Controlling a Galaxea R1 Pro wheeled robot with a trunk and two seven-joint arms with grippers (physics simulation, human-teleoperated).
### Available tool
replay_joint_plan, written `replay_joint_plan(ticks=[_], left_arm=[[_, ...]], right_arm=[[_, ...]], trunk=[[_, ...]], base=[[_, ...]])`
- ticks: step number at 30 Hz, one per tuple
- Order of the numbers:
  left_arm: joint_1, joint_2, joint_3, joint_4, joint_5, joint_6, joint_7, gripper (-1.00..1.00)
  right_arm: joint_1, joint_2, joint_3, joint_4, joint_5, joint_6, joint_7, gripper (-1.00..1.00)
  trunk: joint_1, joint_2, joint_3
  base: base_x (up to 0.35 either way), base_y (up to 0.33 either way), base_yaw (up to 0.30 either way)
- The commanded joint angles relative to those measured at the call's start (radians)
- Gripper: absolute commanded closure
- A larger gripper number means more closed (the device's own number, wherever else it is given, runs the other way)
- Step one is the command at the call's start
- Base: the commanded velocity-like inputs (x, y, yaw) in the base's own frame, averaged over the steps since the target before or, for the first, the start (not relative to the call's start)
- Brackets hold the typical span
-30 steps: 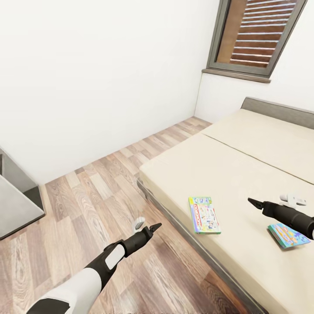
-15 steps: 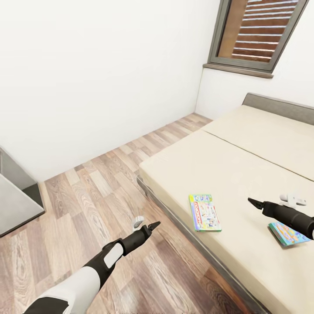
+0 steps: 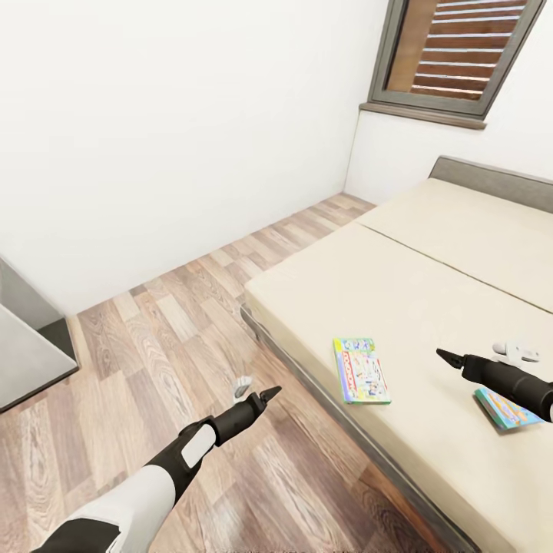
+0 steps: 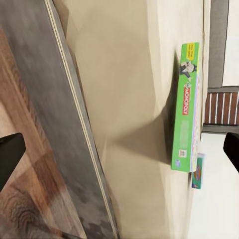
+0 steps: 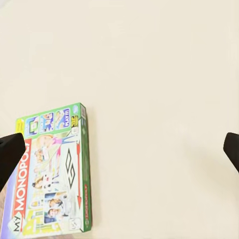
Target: Put all the toys in the child's room - the three board games (two on the bed and one on the table), the two jigsaw puzzles on the table, and the tennis ball on the table - inside the toy box on the table in the child's room.
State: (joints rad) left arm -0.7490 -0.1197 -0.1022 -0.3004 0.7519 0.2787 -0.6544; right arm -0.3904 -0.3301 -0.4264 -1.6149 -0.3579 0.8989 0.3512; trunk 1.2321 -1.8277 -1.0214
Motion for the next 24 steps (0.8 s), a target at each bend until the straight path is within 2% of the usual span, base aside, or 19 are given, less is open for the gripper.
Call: replay_joint_plan(ticks=[1,15,24], left_arm=[[0.0,0.0,-0.004,0.0,0.011,0.008,-0.001,-1.0],[-0.007,0.001,-0.004,-0.016,0.011,0.019,-0.004,-1.0],[-0.008,0.001,-0.005,-0.033,0.01,0.033,-0.005,-1.0]], right_arm=[[-0.001,0.0,-0.002,0.0,0.005,0.005,0.008,-1.0],[-0.001,0.0,-0.002,0.0,0.005,0.005,0.008,-1.0],[-0.001,0.0,-0.002,0.0,0.005,0.005,0.009,-1.0]], trunk=[[0.0,0.0,-0.002],[0.0,0.0,-0.025],[0.0,0.0,-0.031]], base=[[0.0,0.0,0.0],[0.0,0.0,0.0],[0.0,0.0,0.0]])
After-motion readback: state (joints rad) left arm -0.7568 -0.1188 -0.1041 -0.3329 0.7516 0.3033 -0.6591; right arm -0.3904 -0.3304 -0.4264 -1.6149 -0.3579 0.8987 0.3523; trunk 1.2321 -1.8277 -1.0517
